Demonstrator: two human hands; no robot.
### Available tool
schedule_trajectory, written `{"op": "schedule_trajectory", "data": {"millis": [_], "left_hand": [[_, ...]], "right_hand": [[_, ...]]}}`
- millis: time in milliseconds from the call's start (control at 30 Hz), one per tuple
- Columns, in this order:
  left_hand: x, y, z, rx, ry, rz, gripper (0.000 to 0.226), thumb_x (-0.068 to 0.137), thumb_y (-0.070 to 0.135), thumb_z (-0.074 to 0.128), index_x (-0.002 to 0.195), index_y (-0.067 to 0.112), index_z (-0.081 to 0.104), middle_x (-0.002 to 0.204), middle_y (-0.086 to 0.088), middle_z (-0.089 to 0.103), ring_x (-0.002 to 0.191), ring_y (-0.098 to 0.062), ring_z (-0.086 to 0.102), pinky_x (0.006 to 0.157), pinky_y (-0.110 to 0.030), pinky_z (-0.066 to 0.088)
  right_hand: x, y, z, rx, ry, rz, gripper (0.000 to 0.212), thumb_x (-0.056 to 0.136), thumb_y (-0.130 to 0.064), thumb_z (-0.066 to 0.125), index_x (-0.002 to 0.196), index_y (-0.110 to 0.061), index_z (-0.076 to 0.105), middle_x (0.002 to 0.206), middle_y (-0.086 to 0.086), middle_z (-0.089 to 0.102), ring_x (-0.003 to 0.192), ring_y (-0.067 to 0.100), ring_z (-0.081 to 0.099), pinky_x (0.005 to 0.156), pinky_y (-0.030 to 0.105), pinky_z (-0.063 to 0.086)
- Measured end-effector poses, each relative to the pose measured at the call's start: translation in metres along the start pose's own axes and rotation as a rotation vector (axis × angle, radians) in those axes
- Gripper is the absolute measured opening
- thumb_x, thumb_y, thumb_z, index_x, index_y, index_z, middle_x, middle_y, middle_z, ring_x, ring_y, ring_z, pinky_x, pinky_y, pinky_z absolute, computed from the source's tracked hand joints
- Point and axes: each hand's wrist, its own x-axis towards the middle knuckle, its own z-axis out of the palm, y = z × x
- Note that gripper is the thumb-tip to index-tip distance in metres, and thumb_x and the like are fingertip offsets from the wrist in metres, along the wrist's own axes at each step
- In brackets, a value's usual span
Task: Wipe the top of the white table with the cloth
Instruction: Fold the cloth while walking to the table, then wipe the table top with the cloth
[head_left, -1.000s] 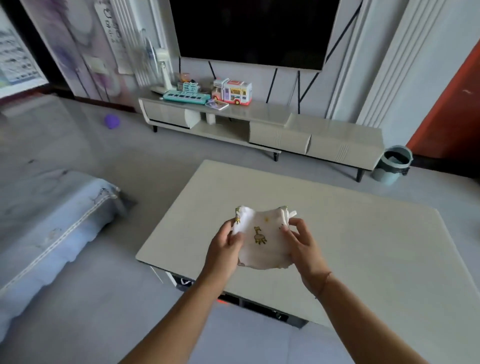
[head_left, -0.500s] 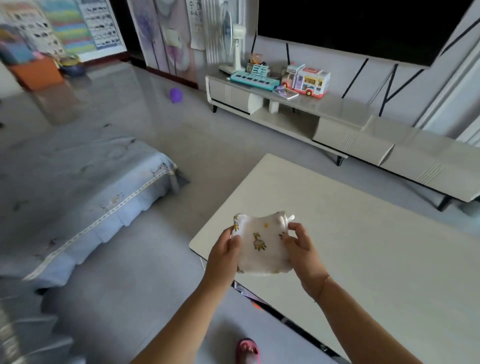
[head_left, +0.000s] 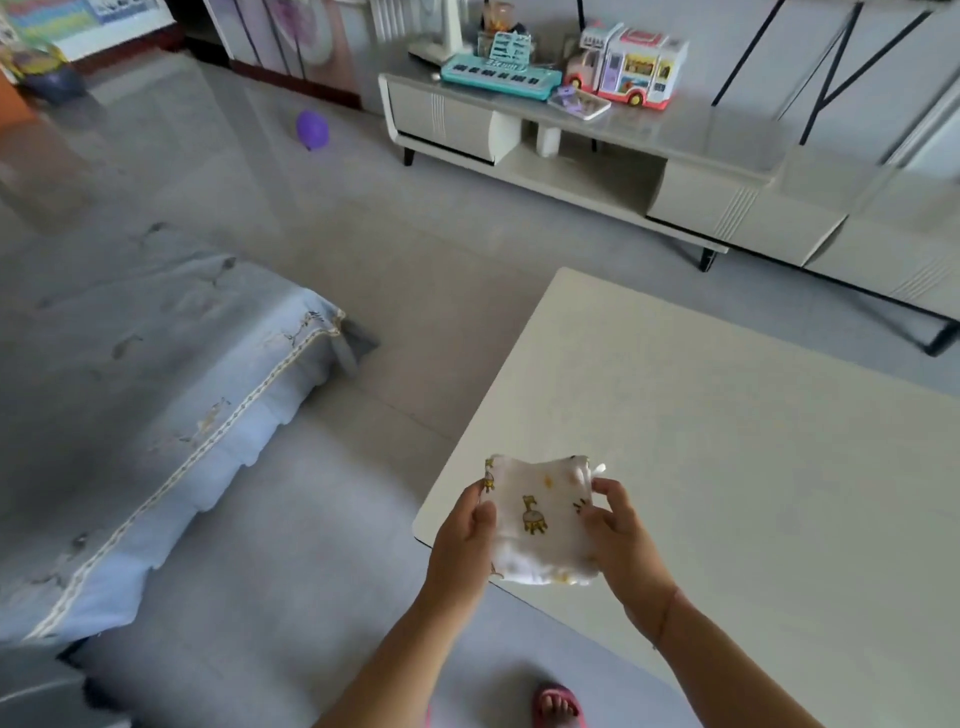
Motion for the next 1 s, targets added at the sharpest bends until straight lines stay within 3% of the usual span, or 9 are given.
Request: {"op": "schedule_trajectory", "data": {"millis": [167,233,300,500,633,700,833,933,1000], "left_hand": [[0.06,-0.036,-0.027,0.07,-0.142,-0.012,0.031,0.101,0.018,0.035,0.126,0.021,0.053,0.111,-0.001,0.066,0.105,-0.018,0.061,0.094,-0.043,0.049],[0.081,-0.051,-0.038,0.092,-0.201,-0.013,0.029,0.102,0.021,0.035,0.123,0.031,0.053,0.108,0.003,0.066,0.102,-0.015,0.062,0.092,-0.042,0.05],[0.1,-0.066,-0.047,0.116,-0.253,-0.022,0.029,0.101,0.023,0.036,0.115,0.043,0.051,0.105,0.01,0.066,0.099,-0.009,0.062,0.088,-0.036,0.052],[0.151,-0.119,-0.06,0.217,-0.351,-0.029,0.028,0.101,0.025,0.038,0.118,0.043,0.05,0.094,0.023,0.065,0.085,0.007,0.06,0.074,-0.015,0.049],[0.172,-0.163,-0.053,0.324,-0.394,-0.005,0.031,0.101,0.028,0.034,0.129,0.035,0.046,0.105,0.01,0.065,0.093,-0.007,0.061,0.08,-0.029,0.049],[0.179,-0.185,-0.048,0.364,-0.405,0.001,0.034,0.102,0.028,0.033,0.133,0.035,0.043,0.109,0.009,0.064,0.095,-0.01,0.06,0.079,-0.029,0.048],[0.186,-0.219,-0.041,0.531,-0.371,0.089,0.04,0.1,0.02,0.041,0.139,0.027,0.041,0.116,0.002,0.062,0.1,-0.018,0.059,0.077,-0.029,0.048],[0.19,-0.232,-0.045,0.813,-0.147,0.346,0.046,0.086,0.012,0.066,0.13,0.014,0.055,0.119,-0.011,0.06,0.106,-0.031,0.057,0.085,-0.041,0.046],[0.197,-0.239,-0.047,0.914,-0.077,0.461,0.051,0.082,0.013,0.07,0.131,0.01,0.055,0.131,-0.017,0.054,0.119,-0.037,0.052,0.095,-0.046,0.041]], "right_hand": [[0.036,0.02,0.042,0.001,0.117,0.061,0.029,0.097,-0.002,0.034,0.108,-0.024,0.048,0.081,0.004,0.071,0.064,0.014,0.063,0.053,0.024,0.049],[0.049,0.033,0.059,-0.003,0.176,0.074,0.028,0.096,-0.001,0.035,0.108,-0.023,0.047,0.08,0.006,0.07,0.064,0.014,0.061,0.052,0.023,0.049],[0.062,0.05,0.075,-0.014,0.232,0.088,0.027,0.096,-0.002,0.035,0.107,-0.023,0.047,0.079,0.008,0.068,0.065,0.017,0.059,0.054,0.026,0.047],[0.102,0.108,0.11,-0.003,0.344,0.131,0.026,0.094,-0.002,0.037,0.11,-0.021,0.046,0.07,0.004,0.064,0.066,0.019,0.055,0.059,0.029,0.044],[0.121,0.147,0.12,0.009,0.358,0.166,0.02,0.095,-0.009,0.046,0.105,-0.026,0.045,0.088,0.015,0.068,0.071,0.023,0.058,0.063,0.036,0.047],[0.129,0.168,0.12,-0.024,0.346,0.176,0.028,0.091,-0.004,0.052,0.111,-0.023,0.044,0.091,0.013,0.068,0.076,0.024,0.061,0.065,0.038,0.051],[0.14,0.204,0.123,-0.262,0.399,0.194,0.042,0.085,-0.002,0.057,0.121,-0.017,0.044,0.093,0.001,0.061,0.081,0.023,0.059,0.069,0.031,0.05],[0.141,0.225,0.136,-0.678,0.624,0.159,0.053,0.078,-0.009,0.063,0.128,-0.015,0.047,0.12,0.006,0.048,0.108,0.027,0.048,0.092,0.036,0.04],[0.144,0.232,0.155,-0.853,0.692,0.077,0.06,0.077,-0.016,0.064,0.134,-0.015,0.046,0.136,0.01,0.042,0.125,0.03,0.038,0.104,0.04,0.03]]}}
